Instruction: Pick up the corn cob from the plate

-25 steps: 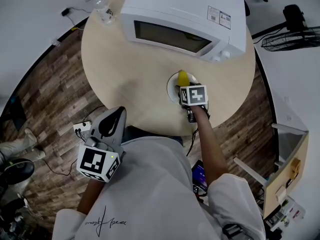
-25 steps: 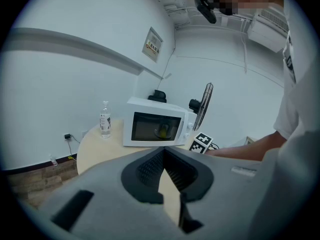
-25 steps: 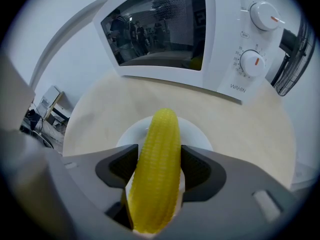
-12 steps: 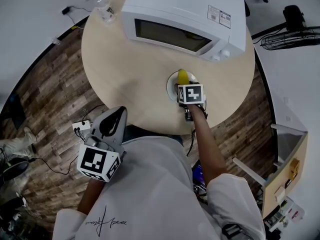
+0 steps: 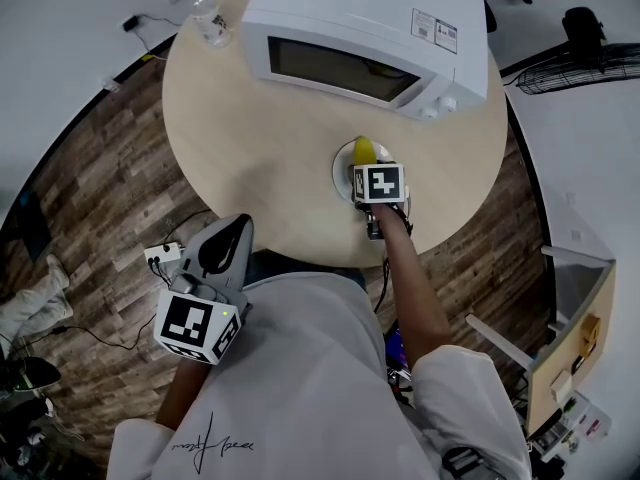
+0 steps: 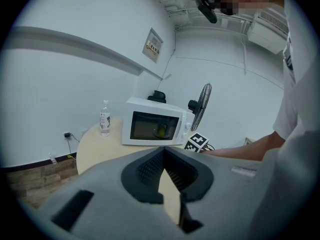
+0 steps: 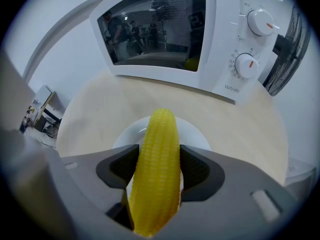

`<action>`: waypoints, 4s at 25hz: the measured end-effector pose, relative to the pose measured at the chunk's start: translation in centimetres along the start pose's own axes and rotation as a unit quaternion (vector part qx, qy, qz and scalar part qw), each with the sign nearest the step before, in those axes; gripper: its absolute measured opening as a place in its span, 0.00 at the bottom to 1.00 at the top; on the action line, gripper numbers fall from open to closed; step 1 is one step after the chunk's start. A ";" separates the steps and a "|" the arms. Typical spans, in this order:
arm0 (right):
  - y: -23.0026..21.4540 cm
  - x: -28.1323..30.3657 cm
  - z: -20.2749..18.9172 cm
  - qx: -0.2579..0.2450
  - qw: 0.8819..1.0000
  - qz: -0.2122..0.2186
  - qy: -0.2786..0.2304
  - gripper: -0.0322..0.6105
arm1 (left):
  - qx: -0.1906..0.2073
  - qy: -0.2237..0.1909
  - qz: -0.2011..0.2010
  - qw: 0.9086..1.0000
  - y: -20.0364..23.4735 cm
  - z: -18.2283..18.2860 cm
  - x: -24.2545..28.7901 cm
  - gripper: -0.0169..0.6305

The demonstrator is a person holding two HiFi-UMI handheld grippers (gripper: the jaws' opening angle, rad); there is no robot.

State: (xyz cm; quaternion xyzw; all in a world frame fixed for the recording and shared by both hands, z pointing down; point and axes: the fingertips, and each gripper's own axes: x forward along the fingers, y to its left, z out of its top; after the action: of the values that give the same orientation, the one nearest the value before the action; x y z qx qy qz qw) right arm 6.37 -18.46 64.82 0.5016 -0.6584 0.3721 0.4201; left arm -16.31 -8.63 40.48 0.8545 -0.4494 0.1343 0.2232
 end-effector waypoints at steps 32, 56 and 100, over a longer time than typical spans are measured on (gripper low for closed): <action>0.0 -2.8 -1.8 0.038 0.999 0.005 -0.021 0.47 | 0.009 -0.019 -0.018 1.000 -1.1 0.1 -1.2 0.02; 0.0 -5.7 -1.8 0.070 0.996 0.017 -0.054 0.47 | 0.047 -0.024 -0.038 0.998 -1.7 0.8 -0.5 0.02; 0.8 -13.4 2.2 0.074 0.982 0.045 -0.165 0.47 | 0.019 -0.034 -0.055 0.998 -0.6 1.8 0.7 0.02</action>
State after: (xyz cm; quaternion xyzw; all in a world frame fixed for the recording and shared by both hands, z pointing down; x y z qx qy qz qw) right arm 7.11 -15.60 51.55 0.5560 -0.7110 0.3506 0.2500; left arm -15.40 -9.74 39.09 0.8862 -0.4061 0.1013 0.1989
